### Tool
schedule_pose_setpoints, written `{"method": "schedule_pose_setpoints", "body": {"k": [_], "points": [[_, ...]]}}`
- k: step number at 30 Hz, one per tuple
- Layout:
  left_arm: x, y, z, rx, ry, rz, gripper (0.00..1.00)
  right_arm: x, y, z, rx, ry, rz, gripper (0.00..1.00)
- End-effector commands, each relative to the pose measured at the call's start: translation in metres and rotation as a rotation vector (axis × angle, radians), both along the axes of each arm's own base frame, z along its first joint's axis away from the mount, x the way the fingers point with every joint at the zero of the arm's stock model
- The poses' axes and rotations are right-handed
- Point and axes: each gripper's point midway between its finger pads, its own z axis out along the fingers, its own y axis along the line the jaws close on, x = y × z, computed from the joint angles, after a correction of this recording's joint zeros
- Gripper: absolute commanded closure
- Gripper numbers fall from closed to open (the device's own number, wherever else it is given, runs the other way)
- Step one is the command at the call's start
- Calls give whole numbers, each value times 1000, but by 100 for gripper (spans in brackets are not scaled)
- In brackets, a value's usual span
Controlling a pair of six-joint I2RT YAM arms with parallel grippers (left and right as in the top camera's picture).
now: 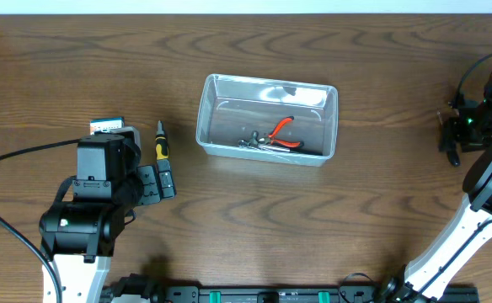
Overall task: Pack container
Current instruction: 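Grasp the small yellow-handled screwdriver with the right gripper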
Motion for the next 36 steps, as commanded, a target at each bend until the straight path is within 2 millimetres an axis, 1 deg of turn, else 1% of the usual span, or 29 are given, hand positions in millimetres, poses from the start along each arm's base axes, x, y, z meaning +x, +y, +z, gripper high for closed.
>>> {"method": "schedule_pose_setpoints", "body": {"k": [1,3,4,6,7,18,21,29,30,33,36], "points": [[2,2,7,6,-18,9,2,-6,13,-13,50,26,-13,53],[2,2,7,6,-18,9,2,-6,13,-13,49,26,-20,57],[2,2,7,6,-19,9,2,-6,13,-13,49,25,-20,62],[2,2,7,6,-19,9,2,-6,13,-13,49,26,-20,69],[2,2,7,6,-19,9,2,-6,13,-13,49,25,-20,70],[2,2,7,6,-19,9,2,-5,15,-13,48,26,-22,74],[2,2,7,6,-19,9,2,-5,15,-13,49,26,-22,79],[2,2,7,6,-19,9,2,-3,17,-13,62,19,-24,85],[2,2,7,6,-19,9,2,-3,17,-13,65,17,-24,88],[2,2,7,6,-19,9,2,-3,17,-13,64,18,-24,91],[2,2,7,6,-19,9,2,-2,19,-13,67,15,-22,98]]}}
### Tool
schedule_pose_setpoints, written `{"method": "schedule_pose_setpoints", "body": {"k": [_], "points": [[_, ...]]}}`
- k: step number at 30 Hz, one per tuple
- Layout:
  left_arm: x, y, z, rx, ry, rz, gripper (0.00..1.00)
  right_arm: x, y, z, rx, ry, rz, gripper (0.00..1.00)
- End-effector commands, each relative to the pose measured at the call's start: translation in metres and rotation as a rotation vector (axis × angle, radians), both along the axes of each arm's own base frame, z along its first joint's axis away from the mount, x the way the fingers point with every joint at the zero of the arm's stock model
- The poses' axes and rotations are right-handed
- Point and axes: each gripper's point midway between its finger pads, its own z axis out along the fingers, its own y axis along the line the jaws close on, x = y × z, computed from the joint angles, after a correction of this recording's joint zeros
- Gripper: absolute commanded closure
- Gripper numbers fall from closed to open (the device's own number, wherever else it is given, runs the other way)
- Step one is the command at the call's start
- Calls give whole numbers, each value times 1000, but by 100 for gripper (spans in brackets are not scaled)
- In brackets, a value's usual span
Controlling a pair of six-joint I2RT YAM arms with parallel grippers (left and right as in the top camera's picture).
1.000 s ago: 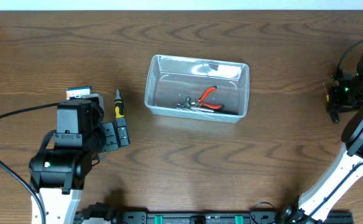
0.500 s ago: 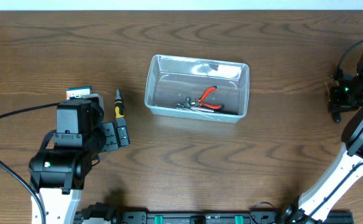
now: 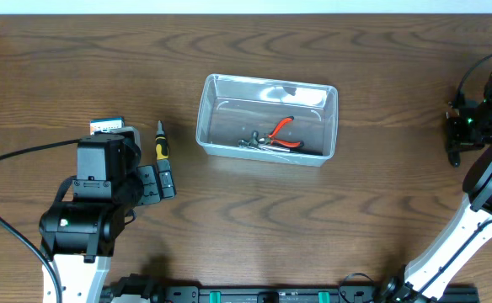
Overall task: Pack container
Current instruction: 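Grasp the small yellow-handled screwdriver with the right gripper, then carry the screwdriver into the container and lower it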
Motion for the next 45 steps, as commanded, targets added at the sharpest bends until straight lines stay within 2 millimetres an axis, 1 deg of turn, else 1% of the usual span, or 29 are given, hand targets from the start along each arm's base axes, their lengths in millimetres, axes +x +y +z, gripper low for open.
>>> {"method": "schedule_pose_setpoints", "body": {"k": [1,5,7,9,11,12,13,14,16,17,18,19,20,22,24,25,27,30,32,34,36,38,42,45], "points": [[2,2,7,6,-19,9,2,-1,20,-12,71,10,2,99],[2,2,7,6,-19,9,2,11,31,-4,110,-32,11,99],[2,2,7,6,-19,9,2,18,37,6,102,-51,10,99],[2,2,7,6,-19,9,2,29,45,21,90,-78,39,99],[2,2,7,6,-18,9,2,44,57,43,77,-125,80,99],[2,2,7,6,-18,9,2,53,66,56,76,-155,103,99],[2,1,7,5,-19,9,2,64,78,75,74,-198,135,99],[2,2,7,6,-18,9,2,70,86,88,69,-225,160,99],[2,2,7,6,-19,9,2,84,114,124,49,-296,263,99],[2,2,7,6,-19,9,2,89,128,140,41,-329,309,99],[2,2,7,6,-19,9,2,95,151,160,30,-374,396,99],[2,2,7,6,-18,9,2,97,167,172,24,-400,456,99],[2,2,7,6,-19,9,2,99,186,184,19,-430,528,99],[2,1,7,5,-18,9,2,99,231,202,16,-480,694,99],[2,2,7,6,-19,9,2,94,273,207,23,-495,862,99],[2,1,7,5,-18,9,2,90,295,207,31,-494,942,99],[2,2,7,6,-19,9,2,81,330,200,51,-477,1067,99],[2,1,7,5,-18,9,2,67,374,180,92,-429,1216,99],[2,1,7,5,-18,9,2,56,398,164,143,-394,1288,99],[2,1,7,5,-18,9,2,45,419,145,193,-341,1356,99],[2,1,7,5,-18,9,2,37,431,124,219,-285,1398,99],[2,1,7,5,-18,9,2,34,437,104,234,-236,1409,99],[2,1,7,5,-18,9,2,28,440,63,265,-133,1402,99],[2,1,7,5,-18,9,2,23,437,38,280,-65,1390,99]]}}
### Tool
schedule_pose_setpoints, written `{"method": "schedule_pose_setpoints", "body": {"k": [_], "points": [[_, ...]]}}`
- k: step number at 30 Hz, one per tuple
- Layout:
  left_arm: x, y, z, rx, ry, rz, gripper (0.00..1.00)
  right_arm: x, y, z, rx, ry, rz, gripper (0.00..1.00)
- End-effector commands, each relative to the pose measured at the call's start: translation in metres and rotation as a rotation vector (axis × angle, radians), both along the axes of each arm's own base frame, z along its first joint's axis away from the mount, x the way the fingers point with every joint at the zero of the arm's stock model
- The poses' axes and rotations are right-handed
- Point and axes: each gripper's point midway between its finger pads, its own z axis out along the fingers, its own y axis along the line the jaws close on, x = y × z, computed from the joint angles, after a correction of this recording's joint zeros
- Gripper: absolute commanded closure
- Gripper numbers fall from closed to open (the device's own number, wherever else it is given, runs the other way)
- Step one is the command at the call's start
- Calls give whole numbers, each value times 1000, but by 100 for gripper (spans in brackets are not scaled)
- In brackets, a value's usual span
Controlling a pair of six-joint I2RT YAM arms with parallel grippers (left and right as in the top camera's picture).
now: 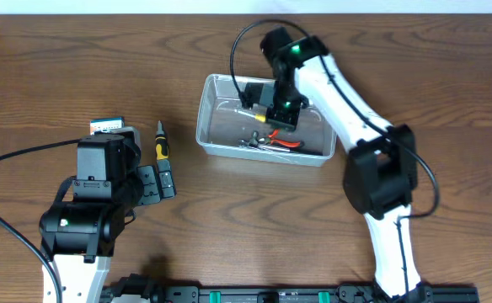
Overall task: Pack container
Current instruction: 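Carry the screwdriver into the container and lower it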
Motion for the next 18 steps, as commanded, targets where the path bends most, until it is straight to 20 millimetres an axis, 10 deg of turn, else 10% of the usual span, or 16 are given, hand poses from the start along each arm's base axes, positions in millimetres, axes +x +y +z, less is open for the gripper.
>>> {"method": "schedule_pose_setpoints", "body": {"k": [1,6,13,18], "points": [[2,1,7,5,-18,9,2,-9,-1,-28,-19,74,9,99],[2,1,7,5,-18,9,2,-11,-4,-43,-41,114,-30,89],[2,2,7,6,-18,9,2,-10,-6,-41,-49,115,-72,37],[2,2,7,6,-18,9,2,3,-5,4,-5,9,-100,32]]}}
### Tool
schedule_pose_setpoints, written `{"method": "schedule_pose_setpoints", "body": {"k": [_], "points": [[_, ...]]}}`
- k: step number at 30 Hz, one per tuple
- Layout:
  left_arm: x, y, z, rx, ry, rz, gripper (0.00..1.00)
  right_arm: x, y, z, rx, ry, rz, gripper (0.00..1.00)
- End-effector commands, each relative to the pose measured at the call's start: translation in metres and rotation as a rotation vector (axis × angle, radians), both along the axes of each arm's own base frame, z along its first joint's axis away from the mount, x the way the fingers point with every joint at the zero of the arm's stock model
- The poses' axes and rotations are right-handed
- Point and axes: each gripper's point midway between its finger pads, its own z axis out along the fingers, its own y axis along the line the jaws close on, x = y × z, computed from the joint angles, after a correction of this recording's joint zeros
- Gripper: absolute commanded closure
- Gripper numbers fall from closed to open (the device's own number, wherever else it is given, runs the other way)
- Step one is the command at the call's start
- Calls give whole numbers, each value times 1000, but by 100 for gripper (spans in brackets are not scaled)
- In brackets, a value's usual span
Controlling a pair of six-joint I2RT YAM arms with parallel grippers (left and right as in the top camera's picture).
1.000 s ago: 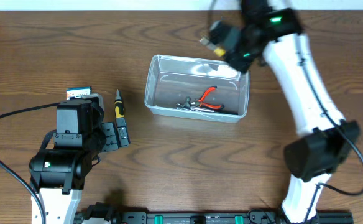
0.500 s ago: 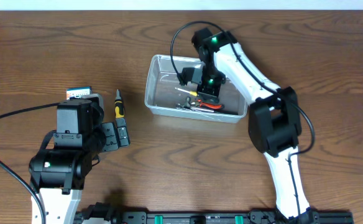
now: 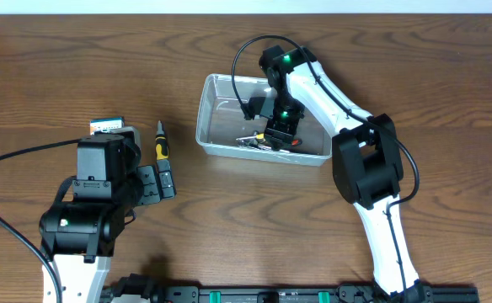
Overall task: Pack container
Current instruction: 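Carry the screwdriver into the container and lower it, then move the left gripper over the black-and-yellow screwdriver and grasp it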
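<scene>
A clear plastic container [image 3: 205, 126] stands at the table's middle. Inside it lie red-handled pliers [image 3: 296, 144] and a few small metal pieces [image 3: 248, 140]. My right gripper [image 3: 279, 135] reaches down into the container, right over the pliers, and hides most of them; its jaws do not show from above. A yellow-and-black screwdriver [image 3: 161, 145] lies on the table left of the container. My left gripper [image 3: 158, 182] rests just below the screwdriver's handle, its fingers apart and holding nothing.
A small black box with a white label [image 3: 105, 125] lies beside the left arm. The right arm's white links [image 3: 330, 93] cross above the container's right half, with a black cable looping over it.
My right gripper has moved lower in the container, from its middle down onto the pliers near the front wall. The left arm and the screwdriver are unchanged.
At first my right arm was parked at the table's far right edge, with the pliers lying in plain view in the container. Then it was reaching over the container's middle. Now it is down at the pliers. My left arm has stayed still throughout.
</scene>
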Motion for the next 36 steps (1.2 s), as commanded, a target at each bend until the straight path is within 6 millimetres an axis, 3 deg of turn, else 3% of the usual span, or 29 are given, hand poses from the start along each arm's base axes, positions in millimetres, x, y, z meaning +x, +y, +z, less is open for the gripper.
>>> {"method": "schedule_pose_setpoints", "body": {"k": [1,4,7,8,9,11,14,16,20,25,30,36], "points": [[2,2,7,7,-18,7,2,17,2,63,66,-145,-37,32],[2,2,7,33,-21,-31,2,28,-3,120,113,-285,-54,32],[2,2,8,35,-21,-34,2,41,-21,190,171,-454,-150,30],[1,2,9,33,-17,-30,2,45,-31,215,197,-512,-201,7],[0,2,11,26,-10,-19,2,49,-42,233,216,-557,-255,1],[0,2,20,16,6,-1,2,57,-76,272,261,-645,-433,1],[9,4,38,15,40,29,2,64,-135,304,300,-695,-716,1],[20,7,49,30,77,56,2,64,-176,307,300,-682,-875,1],[49,6,54,44,163,44,2,54,-249,292,232,-616,-1090,1],[84,6,14,77,284,1,2,43,-316,277,166,-584,-1251,1],[101,8,-40,85,440,2,2,34,-350,274,140,-583,-1333,1],[119,15,-93,87,544,12,2,33,-355,273,136,-582,-1345,1]]}}
